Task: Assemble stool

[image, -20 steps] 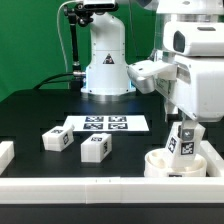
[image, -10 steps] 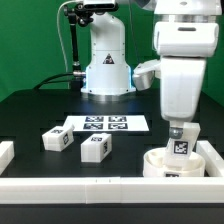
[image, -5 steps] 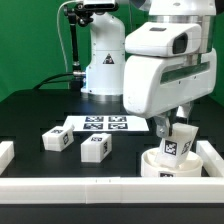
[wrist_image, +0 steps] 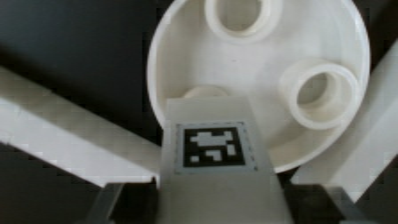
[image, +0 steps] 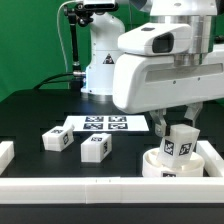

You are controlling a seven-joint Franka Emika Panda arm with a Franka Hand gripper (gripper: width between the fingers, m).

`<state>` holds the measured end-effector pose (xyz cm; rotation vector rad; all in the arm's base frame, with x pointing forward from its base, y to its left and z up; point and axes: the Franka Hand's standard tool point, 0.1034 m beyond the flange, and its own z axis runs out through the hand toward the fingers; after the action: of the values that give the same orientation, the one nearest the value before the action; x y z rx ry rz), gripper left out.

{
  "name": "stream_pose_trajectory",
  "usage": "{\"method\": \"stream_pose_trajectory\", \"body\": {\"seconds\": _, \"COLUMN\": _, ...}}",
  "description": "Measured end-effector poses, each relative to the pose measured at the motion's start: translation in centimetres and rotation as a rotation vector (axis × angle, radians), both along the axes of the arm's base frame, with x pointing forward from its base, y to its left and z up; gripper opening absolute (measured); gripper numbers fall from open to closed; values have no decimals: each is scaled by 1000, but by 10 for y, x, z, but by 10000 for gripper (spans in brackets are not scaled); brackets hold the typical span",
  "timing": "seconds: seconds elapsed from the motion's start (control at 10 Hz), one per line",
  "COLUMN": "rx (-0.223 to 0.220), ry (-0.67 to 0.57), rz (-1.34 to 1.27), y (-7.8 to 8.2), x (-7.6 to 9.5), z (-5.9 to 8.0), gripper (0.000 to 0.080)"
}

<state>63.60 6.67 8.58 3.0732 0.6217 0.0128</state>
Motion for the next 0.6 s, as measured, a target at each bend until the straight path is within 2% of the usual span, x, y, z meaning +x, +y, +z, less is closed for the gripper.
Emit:
{"method": "stream_pose_trajectory", "body": {"seconds": 0.2, "rx": 4, "ry": 0, "rz": -111, "y": 1, "x": 0, "z": 0, "gripper": 337}}
{"method": "stream_pose_trajectory", "body": {"seconds": 0.3, "rx": 19, "ry": -11, "rz": -182, "y": 0, "x": 1, "z": 0, "gripper": 337}}
{"method": "stream_pose_trajectory", "body": {"seconds": 0.6, "rx": 114, "ry": -121, "rz": -480, "y": -6, "x": -4, "z": 0, "gripper": 337}}
